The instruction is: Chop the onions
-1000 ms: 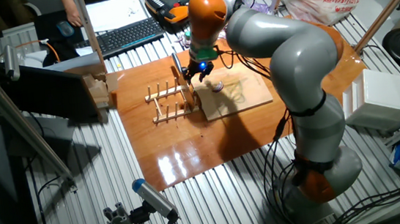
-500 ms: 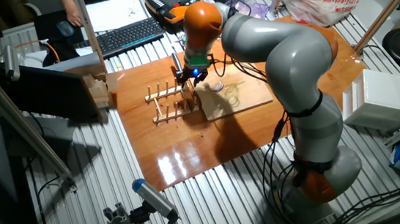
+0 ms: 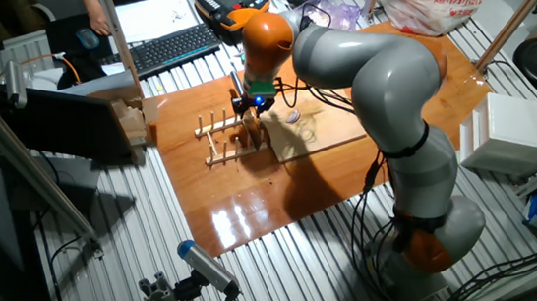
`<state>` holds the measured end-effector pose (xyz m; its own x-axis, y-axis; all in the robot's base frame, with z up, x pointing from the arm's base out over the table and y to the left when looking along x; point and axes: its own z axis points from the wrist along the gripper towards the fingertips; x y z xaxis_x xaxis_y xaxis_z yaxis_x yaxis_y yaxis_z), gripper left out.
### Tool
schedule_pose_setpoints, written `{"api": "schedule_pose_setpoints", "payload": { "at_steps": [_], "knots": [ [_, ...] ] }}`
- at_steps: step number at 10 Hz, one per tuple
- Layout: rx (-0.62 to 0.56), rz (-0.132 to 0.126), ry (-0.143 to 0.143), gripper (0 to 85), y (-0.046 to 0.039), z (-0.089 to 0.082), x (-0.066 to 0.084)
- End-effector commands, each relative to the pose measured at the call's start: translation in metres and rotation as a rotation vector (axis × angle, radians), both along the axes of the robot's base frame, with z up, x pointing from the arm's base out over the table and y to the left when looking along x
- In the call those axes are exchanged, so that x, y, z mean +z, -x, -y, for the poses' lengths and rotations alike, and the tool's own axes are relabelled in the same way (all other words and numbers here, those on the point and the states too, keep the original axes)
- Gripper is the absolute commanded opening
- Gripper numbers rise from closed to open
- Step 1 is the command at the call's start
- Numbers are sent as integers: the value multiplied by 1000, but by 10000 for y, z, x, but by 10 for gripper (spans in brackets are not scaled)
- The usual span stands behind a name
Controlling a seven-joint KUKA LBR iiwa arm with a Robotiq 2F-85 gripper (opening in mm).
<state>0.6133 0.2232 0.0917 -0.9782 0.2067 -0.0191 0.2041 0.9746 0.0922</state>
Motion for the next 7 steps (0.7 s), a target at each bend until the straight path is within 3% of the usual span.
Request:
{"api": "schedule_pose_setpoints", "payload": {
  "at_steps": [1, 2, 4, 5, 6, 7],
  "knots": [
    [27, 2, 6, 340, -11, -8, -27],
    [26, 6, 3, 340, -9, -20, -59],
    [31, 26, 31, 340, -3, -36, -129],
    [42, 24, 29, 340, -16, -30, -134],
    [55, 22, 26, 170, -28, -26, -138],
    [70, 20, 24, 170, -36, -22, -138]
  ]
}}
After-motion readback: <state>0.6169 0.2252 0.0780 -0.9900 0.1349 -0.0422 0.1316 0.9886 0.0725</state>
